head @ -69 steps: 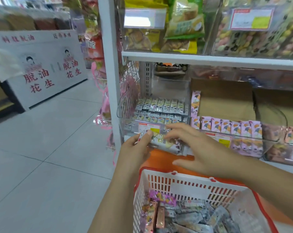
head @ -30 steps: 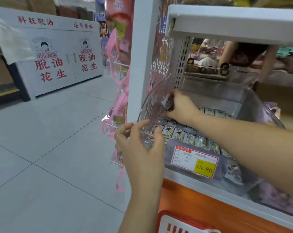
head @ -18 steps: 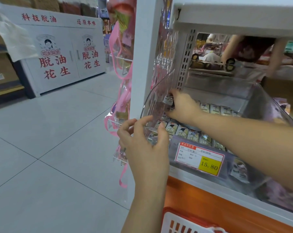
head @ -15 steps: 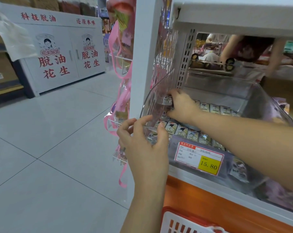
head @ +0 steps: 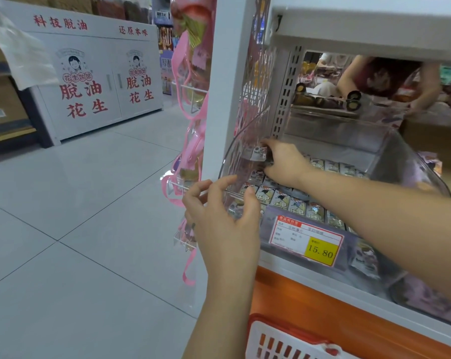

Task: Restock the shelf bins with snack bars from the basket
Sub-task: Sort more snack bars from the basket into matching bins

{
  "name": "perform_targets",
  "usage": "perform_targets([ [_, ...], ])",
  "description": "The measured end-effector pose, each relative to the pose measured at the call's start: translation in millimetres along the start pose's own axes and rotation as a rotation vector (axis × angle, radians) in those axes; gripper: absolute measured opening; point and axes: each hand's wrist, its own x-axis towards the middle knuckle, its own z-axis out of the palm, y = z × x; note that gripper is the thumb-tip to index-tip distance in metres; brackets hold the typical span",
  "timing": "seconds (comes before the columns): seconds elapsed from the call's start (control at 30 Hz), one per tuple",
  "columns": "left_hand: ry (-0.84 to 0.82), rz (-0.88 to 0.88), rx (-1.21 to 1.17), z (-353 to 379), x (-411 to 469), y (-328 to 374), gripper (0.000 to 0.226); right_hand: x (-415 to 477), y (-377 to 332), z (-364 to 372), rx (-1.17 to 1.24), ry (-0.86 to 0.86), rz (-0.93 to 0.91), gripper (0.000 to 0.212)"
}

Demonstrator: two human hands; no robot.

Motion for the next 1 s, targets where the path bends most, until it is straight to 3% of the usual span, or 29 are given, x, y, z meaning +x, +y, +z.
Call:
perform_targets([
  [0.27,0.011,0.015,-0.009,1,0,-2,0.019,4,0,1,0.088,0.006,0.055,0.049],
  [0.43,0.007,0.016,-0.004,3,-1,-3,0.016,-4,-2,2,0.196,0.191,0.047,0.035],
  [0.63,0.009,0.009,0.002,3,-2,-4,0.018,-8,-10,-19,0.375,0.530,0.056,0.013],
  [0.87,-0.002,0.016,-0.002,2,-3,-4,0.018,-8,-4,-18,0.396,0.329,0.074,0.019],
  [1.0,0.003,0.016,0.003,3,-2,-5,0.019,-10,-2,-17,0.235,0.220,-0.018,0.024],
])
